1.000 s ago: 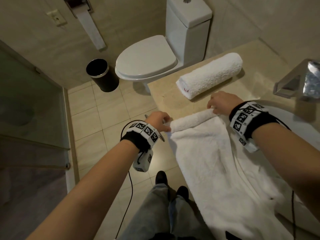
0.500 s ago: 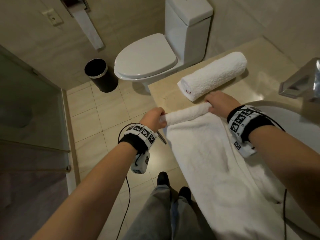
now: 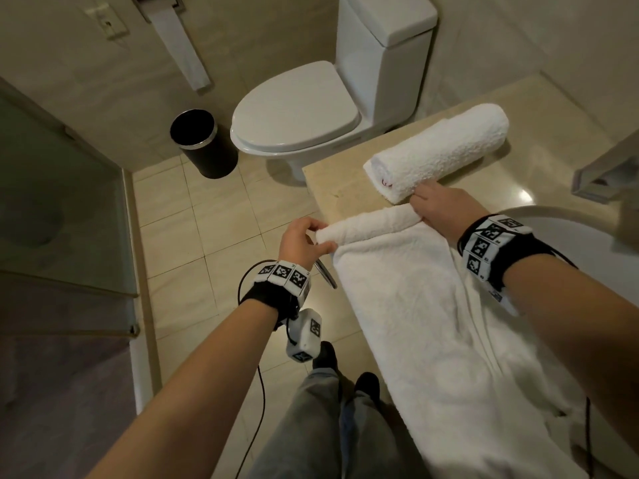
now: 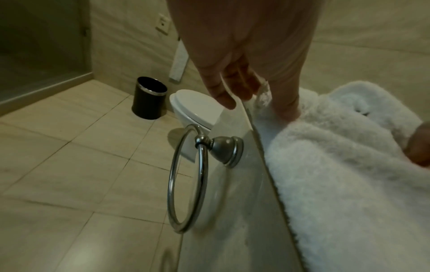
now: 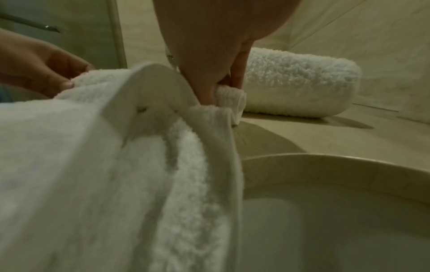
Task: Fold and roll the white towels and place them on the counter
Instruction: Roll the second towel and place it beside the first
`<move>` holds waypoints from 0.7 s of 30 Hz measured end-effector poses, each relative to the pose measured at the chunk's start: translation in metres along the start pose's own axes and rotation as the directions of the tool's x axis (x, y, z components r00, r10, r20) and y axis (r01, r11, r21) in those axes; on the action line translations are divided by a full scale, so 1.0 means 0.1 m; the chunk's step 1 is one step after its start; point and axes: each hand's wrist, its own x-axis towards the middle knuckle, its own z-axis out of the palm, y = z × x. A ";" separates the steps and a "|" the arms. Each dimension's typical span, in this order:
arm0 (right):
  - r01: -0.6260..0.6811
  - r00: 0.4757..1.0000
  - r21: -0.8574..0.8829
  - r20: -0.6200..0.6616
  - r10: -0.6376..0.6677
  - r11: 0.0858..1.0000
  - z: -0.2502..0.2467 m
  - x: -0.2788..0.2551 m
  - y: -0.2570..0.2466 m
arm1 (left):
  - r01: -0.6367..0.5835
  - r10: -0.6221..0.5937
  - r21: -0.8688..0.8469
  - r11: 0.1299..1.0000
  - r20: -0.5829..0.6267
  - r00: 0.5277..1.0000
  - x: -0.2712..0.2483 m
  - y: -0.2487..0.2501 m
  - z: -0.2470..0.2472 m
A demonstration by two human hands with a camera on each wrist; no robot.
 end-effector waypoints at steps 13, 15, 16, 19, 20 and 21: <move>-0.086 0.996 0.179 -0.014 0.090 0.980 0.04 -0.06 0.12 | 0.109 -0.088 -0.207 0.972 0.107 0.990 -0.06 -0.03 0.11; -0.196 0.979 0.249 0.095 0.178 0.948 0.01 -0.01 0.15 | 0.056 -0.038 -0.154 0.987 0.119 0.992 -0.05 0.00 0.07; -0.246 0.966 0.279 0.151 0.211 0.928 0.00 0.01 0.16 | 0.024 -0.009 -0.123 0.992 0.116 0.993 -0.04 0.02 0.04; -0.289 0.955 0.343 0.170 0.244 0.894 -0.06 0.03 0.18 | -0.069 0.074 -0.057 0.996 0.093 0.993 -0.02 0.09 -0.04; -0.270 0.963 0.338 0.099 0.252 0.901 -0.07 0.02 0.20 | -0.096 0.100 -0.050 0.994 0.082 0.992 -0.01 0.13 -0.05; -0.250 0.966 0.323 0.018 0.258 0.913 -0.08 0.02 0.22 | -0.120 0.123 -0.040 0.992 0.068 0.990 0.00 0.16 -0.04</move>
